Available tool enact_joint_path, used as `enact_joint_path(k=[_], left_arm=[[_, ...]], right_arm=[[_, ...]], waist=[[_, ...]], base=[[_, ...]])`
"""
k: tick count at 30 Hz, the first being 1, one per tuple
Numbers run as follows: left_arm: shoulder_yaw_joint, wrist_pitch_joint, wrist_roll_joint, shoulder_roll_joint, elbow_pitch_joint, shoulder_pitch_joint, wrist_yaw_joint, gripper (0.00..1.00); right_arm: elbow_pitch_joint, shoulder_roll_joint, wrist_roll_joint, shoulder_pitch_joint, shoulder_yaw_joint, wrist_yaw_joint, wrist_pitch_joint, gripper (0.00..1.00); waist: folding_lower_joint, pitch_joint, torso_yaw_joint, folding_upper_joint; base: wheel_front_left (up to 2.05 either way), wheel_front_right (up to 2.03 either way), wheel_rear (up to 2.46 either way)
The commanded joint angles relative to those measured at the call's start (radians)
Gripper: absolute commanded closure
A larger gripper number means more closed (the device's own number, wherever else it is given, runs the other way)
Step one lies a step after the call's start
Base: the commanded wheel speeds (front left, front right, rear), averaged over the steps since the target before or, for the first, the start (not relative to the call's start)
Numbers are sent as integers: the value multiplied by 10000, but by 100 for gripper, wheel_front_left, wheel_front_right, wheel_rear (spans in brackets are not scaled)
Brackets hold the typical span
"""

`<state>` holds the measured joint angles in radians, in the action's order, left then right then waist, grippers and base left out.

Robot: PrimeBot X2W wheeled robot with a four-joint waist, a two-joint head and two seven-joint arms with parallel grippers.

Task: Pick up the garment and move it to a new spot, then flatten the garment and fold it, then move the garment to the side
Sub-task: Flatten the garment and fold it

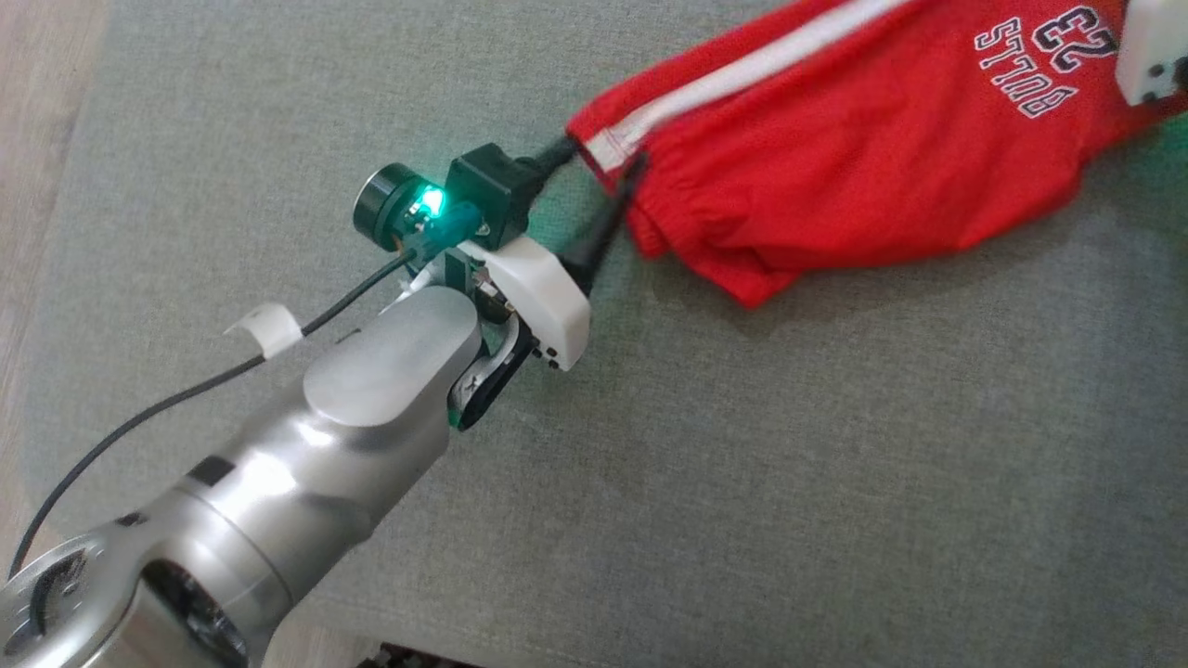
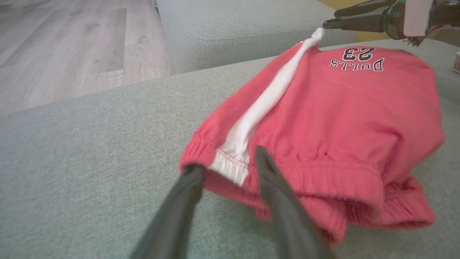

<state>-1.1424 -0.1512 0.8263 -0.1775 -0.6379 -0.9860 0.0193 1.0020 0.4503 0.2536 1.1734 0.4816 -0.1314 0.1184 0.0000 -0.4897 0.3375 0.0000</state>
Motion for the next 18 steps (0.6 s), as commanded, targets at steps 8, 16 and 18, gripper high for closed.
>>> enact_joint_path(k=[8,16,18], left_arm=[[462,-501,-43,-406,-385,-328,220,0],[1445,-1032,15,-1046,-285,93,1194,0],[1965,-1087,-40,-1295,37,348,1588,0]], right_arm=[[367,-451,185,167,-318,7,-1401,0],[-168,-851,1021,-600,-925,7,-3144,0],[-503,-1023,1204,-1010,-1103,7,-3473,0]], waist=[[0,680,-379,0],[0,1721,-930,0],[0,2046,-1111,0]], base=[[0,0,0],[0,0,0],[0,0,0]])
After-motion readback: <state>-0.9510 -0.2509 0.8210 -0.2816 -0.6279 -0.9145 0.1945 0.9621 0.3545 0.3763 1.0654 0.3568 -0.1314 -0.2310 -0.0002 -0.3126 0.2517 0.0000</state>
